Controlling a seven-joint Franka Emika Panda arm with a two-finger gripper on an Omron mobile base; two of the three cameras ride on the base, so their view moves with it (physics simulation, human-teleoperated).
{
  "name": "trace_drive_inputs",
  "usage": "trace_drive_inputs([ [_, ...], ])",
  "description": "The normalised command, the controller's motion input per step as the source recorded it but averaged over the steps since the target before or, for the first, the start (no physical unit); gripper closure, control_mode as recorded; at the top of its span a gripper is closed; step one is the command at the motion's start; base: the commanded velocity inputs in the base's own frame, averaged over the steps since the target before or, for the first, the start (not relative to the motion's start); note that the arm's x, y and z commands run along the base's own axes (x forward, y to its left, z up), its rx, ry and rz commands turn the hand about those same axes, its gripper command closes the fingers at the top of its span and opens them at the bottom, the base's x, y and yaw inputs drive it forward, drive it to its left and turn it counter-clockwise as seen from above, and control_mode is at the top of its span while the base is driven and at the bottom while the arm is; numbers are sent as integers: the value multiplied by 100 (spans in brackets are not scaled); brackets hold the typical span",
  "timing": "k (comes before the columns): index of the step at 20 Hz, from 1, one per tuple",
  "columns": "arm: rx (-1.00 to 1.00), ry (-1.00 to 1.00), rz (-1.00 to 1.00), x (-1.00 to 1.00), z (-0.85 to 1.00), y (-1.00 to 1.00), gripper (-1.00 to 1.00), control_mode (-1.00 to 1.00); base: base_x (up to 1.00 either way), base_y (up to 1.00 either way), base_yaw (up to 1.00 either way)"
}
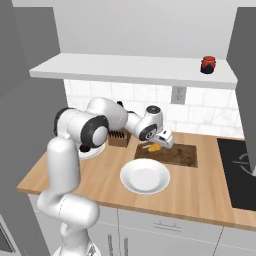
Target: From the different types of pastries on the counter, select a croissant and place it on the cutting board. Then retrieve a jar of jam from the cabinet and place it alongside the croissant on the cutting board.
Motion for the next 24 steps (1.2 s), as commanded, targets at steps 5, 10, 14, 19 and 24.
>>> trace_drive_inputs([
  [5,-2,-7,5,-32,71,-16,-100,-100,0,0,0],
  [10,-10,-11,14,-89,53,-29,-100,-100,0,0,0],
  [14,-14,-10,18,-95,54,-22,-100,-100,0,0,0],
  [19,-12,-13,21,-99,72,-6,-100,-100,0,0,0],
  [24,-1,-15,13,-58,100,-9,-100,-100,0,0,0],
])
